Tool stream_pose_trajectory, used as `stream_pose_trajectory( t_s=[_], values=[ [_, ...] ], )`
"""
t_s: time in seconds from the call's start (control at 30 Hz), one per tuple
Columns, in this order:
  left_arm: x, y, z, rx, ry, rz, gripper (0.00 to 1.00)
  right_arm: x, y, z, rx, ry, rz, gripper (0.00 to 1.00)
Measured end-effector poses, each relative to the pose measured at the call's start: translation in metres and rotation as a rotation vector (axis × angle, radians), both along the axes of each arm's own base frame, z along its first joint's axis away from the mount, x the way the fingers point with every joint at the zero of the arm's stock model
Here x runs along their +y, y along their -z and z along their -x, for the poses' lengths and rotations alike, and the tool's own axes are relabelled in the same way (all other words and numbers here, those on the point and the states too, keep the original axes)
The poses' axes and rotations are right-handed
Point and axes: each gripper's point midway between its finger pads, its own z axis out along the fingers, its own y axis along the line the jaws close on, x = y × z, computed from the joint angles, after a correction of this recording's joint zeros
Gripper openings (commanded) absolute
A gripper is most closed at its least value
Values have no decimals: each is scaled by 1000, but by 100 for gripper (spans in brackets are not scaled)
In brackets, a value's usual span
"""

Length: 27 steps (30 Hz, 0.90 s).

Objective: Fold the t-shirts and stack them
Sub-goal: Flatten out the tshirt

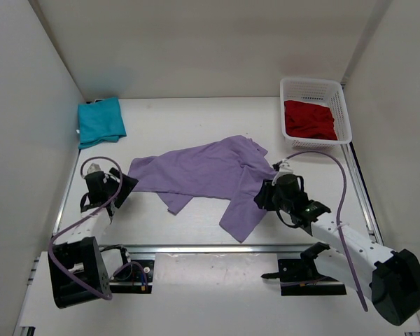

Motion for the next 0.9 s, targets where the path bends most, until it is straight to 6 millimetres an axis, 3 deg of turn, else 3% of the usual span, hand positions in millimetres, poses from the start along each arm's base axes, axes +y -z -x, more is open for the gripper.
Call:
stream_pose_trajectory(
  t_s=[0.03,0.1,0.27,0.33,0.47,0.6,0.8,0.9],
  values=[
    [6,10,7,31,-29,13,56,5,2,6,8,-25,1,31],
    [16,27,22,84,-73,26,48,18,2,15,11,-82,-1,31],
    [24,41,34,146,-120,11,51,39,3,30,23,-180,-17,31],
    [26,42,31,148,-134,6,55,43,4,33,30,-202,-21,31],
    [33,41,14,152,-165,-5,53,49,4,38,33,-238,-31,30],
    [40,43,-2,160,-198,-6,43,56,2,41,23,-269,-44,31],
    [41,47,-10,159,-220,-7,30,57,4,44,25,-282,-56,32],
    [41,48,-11,160,-224,-7,7,56,5,45,26,-281,-58,34]
  ],
)
